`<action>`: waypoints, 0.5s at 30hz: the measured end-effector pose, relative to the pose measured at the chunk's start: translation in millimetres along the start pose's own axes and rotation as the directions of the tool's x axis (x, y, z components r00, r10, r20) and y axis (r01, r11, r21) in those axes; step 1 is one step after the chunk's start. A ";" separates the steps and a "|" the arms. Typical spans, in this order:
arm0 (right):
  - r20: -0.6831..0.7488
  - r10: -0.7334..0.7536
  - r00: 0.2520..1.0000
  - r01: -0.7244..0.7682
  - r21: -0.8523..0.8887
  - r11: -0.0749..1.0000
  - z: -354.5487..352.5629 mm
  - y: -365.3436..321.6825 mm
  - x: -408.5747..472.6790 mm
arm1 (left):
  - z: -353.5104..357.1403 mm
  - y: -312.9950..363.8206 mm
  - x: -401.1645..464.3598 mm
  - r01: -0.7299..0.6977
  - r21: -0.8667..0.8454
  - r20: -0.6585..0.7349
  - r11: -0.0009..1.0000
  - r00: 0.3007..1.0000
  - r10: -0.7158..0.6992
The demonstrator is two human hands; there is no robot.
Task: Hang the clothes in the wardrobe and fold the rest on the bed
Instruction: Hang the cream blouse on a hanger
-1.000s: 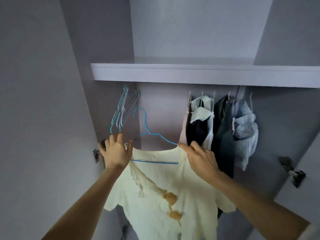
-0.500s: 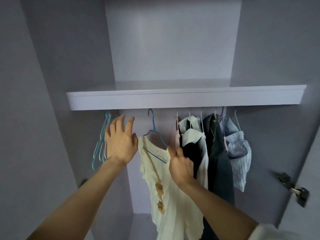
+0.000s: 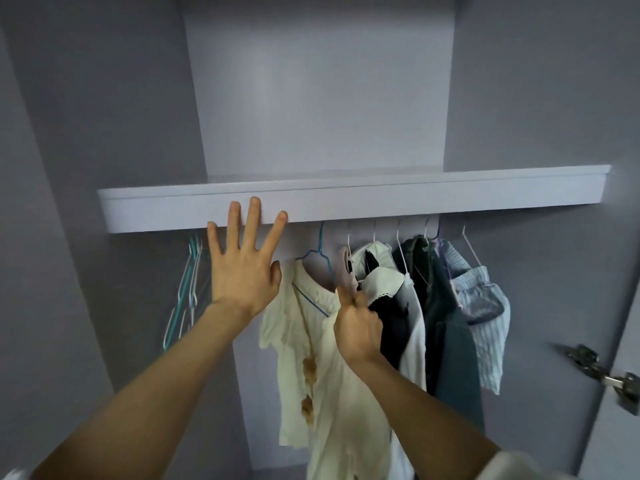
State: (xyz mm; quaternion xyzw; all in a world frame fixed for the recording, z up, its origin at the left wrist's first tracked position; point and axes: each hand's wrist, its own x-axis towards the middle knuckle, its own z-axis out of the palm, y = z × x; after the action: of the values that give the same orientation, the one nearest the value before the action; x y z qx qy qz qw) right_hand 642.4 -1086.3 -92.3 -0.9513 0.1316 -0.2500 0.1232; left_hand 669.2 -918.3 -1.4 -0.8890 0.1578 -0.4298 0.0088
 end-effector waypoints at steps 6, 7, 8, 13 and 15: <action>-0.066 -0.014 0.998 0.015 0.014 1.000 26.2 -9.7 22.9 | 10.5 -3.8 1.5 -0.019 0.043 -0.070 0.999 0.997 0.022; -0.070 -0.003 0.998 0.003 0.014 1.000 31.0 -10.0 26.7 | 11.9 -3.5 2.5 -0.014 0.051 -0.081 0.999 0.997 0.019; -0.069 0.018 0.997 -0.016 0.022 1.000 35.0 -8.9 28.9 | 12.7 -2.8 2.9 -0.013 0.056 -0.087 0.998 0.996 0.018; -0.103 0.051 0.993 -0.045 0.056 0.997 46.5 -2.3 28.7 | 15.6 -2.1 3.1 -0.005 0.061 -0.110 0.998 0.994 0.012; -0.110 0.053 0.993 -0.046 0.070 0.996 41.2 -3.0 32.5 | 13.4 -1.9 3.8 -0.007 0.051 -0.113 0.999 0.994 0.013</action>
State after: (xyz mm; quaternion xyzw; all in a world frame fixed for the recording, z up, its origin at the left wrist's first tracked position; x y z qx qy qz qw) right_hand 691.2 -1086.6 -111.8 -0.9276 0.1534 -0.3038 0.1538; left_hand 682.2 -919.2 -6.8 -0.8619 0.1515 -0.4833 0.0244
